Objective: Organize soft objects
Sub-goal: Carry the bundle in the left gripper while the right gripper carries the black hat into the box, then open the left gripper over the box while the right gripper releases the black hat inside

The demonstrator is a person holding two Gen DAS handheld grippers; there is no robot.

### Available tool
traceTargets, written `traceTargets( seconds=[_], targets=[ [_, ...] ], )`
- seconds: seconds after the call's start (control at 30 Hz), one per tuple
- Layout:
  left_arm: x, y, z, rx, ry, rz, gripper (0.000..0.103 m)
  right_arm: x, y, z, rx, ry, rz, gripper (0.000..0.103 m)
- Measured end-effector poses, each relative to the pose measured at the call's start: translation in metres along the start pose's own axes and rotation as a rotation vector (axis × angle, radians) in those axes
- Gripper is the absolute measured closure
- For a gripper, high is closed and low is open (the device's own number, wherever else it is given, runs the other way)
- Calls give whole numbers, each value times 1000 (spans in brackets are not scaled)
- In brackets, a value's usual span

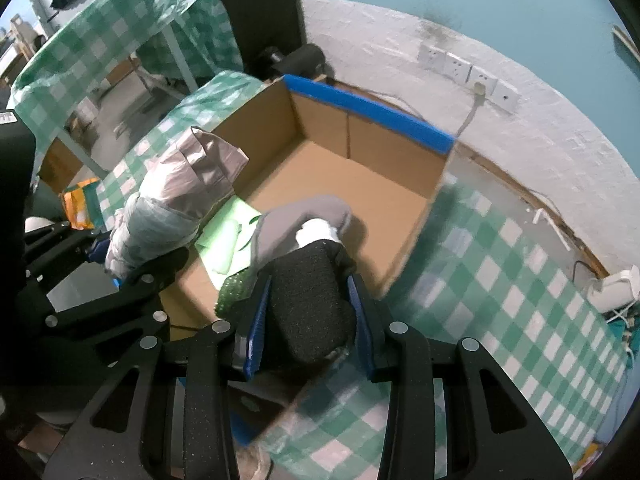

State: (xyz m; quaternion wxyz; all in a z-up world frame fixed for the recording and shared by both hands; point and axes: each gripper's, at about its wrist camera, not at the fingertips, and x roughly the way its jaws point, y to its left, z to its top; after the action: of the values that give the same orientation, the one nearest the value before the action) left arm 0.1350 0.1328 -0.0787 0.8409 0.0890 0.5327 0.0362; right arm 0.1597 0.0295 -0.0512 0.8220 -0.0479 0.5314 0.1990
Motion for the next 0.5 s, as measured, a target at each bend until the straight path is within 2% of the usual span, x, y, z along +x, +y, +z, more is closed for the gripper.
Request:
traceTargets(
  seconds=[0.3, 0.4, 0.43, 0.5],
  targets=[
    [30, 15, -8, -21, 73, 21, 69, 30, 15, 7, -22, 26, 27, 66],
    [36, 17, -9, -26, 88, 29, 66, 36, 18, 10, -27, 23, 42, 61],
    [37, 18, -9, -30, 93, 31, 65, 36, 18, 11, -26, 16, 49, 58],
    [38, 20, -9, -35, 101, 28, 55, 34, 18, 12, -21, 0, 44, 54]
  ],
)
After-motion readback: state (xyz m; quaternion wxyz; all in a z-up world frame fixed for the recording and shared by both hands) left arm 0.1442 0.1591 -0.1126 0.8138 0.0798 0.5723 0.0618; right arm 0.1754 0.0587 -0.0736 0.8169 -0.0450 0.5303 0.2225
